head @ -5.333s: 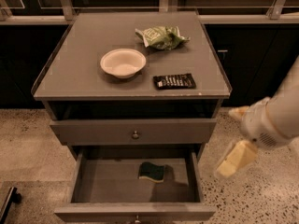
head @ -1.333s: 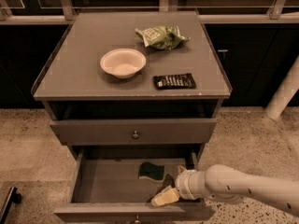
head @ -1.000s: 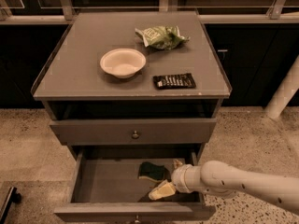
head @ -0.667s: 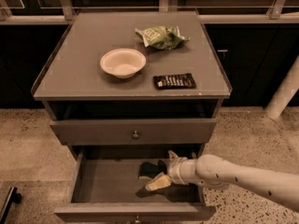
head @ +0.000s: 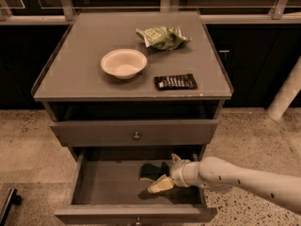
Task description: Pick sponge from middle drawer and place on counter
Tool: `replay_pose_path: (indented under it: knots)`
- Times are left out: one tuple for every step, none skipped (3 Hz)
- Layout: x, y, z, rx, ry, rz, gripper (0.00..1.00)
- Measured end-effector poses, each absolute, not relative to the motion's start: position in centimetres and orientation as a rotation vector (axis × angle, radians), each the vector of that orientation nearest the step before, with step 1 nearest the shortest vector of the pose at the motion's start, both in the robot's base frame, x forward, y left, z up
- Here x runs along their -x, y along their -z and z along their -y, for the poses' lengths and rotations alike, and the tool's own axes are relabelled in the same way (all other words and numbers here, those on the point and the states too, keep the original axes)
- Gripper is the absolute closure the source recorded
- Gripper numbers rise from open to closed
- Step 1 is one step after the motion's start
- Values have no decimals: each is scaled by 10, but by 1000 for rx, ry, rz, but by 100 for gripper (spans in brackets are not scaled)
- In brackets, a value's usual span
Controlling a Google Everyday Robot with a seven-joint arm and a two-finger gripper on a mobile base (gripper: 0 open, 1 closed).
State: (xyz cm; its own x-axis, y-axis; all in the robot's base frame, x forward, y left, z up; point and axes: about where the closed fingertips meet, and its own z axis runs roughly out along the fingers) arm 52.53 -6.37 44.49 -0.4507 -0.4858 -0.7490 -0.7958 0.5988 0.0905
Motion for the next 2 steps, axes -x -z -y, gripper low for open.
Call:
replay_pose_path:
  knots:
    - [-532, -421, 62, 983, -543, -2142, 0]
    - [-547, -402, 54, 911, -511, -2134, 0]
